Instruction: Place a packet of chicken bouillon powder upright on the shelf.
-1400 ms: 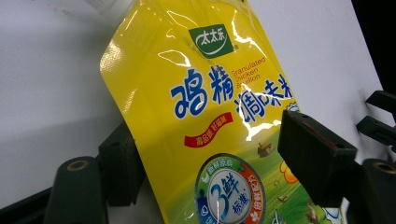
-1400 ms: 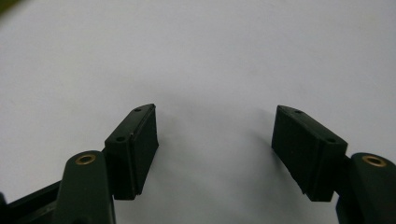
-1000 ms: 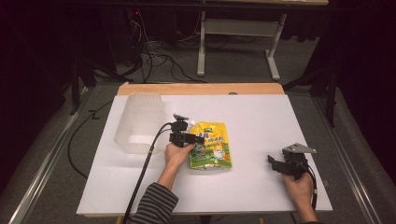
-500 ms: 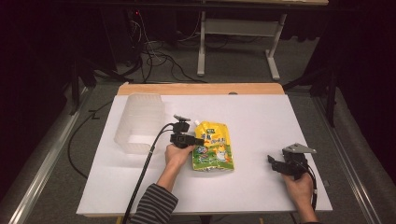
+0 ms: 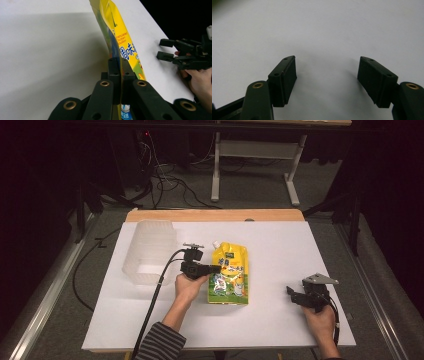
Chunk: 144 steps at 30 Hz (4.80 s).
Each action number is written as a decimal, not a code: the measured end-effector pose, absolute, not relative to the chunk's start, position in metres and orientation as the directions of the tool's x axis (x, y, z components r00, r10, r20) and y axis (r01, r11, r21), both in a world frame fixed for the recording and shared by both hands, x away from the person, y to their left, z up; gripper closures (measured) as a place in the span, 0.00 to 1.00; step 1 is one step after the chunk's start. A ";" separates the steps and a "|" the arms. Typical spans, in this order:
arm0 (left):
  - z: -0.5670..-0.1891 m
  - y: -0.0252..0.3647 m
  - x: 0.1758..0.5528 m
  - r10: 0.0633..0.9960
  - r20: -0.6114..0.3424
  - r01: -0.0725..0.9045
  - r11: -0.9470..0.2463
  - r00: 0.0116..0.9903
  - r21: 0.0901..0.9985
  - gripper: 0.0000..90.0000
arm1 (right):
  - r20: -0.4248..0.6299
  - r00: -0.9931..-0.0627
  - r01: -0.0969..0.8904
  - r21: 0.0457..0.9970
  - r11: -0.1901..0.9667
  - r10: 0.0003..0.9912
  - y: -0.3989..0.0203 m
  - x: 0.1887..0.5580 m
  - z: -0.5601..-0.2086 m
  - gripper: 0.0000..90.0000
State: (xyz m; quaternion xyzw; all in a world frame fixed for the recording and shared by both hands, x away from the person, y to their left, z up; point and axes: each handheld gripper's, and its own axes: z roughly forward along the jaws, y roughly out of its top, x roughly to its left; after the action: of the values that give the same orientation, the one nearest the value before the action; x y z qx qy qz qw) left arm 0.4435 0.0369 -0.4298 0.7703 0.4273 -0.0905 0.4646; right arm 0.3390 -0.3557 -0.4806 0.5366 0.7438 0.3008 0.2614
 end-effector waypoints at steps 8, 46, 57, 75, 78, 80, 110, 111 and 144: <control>-0.412 0.043 0.429 0.561 -0.462 0.667 -0.234 0.687 0.707 1.00 | -0.069 -0.288 0.640 0.728 0.246 0.955 -0.356 0.339 -0.481 0.35; -0.344 0.082 0.393 0.577 -0.192 0.454 -0.351 0.794 0.819 1.00 | -0.072 -0.288 0.639 0.728 0.248 0.955 -0.355 0.339 -0.481 0.35; -0.326 0.105 0.397 0.592 -0.182 0.438 -0.323 0.785 0.839 1.00 | -0.071 -0.287 0.640 0.728 0.246 0.955 -0.355 0.339 -0.480 0.35; -0.304 0.159 0.407 0.660 -0.183 0.428 -0.230 0.729 0.874 1.00 | -0.077 -0.286 0.638 0.728 0.249 0.955 -0.355 0.338 -0.481 0.35; -0.303 0.163 0.410 0.669 -0.182 0.430 -0.226 0.721 0.874 1.00 | -0.077 -0.286 0.638 0.729 0.250 0.955 -0.355 0.338 -0.481 0.35; -0.304 0.169 0.413 0.678 -0.183 0.433 -0.219 0.712 0.874 1.00 | -0.077 -0.286 0.638 0.728 0.250 0.955 -0.355 0.338 -0.481 0.35; -0.313 0.220 0.434 0.723 -0.175 0.427 -0.180 0.669 0.886 1.00 | -0.076 -0.286 0.639 0.728 0.249 0.955 -0.355 0.339 -0.481 0.35; -0.314 0.220 0.435 0.723 -0.175 0.426 -0.179 0.668 0.887 1.00 | -0.077 -0.286 0.638 0.728 0.249 0.955 -0.355 0.339 -0.481 0.35; -0.357 0.218 0.467 0.698 -0.178 0.454 -0.231 0.694 0.861 1.00 | -0.097 -0.286 0.630 0.730 0.263 0.953 -0.353 0.338 -0.481 0.35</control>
State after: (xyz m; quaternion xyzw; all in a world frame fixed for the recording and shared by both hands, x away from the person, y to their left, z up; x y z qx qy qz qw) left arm 0.4666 0.2178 -0.3567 0.7750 0.3715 0.1229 0.4963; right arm 0.3375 -0.3531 -0.4806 0.5309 0.7458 0.2943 0.2744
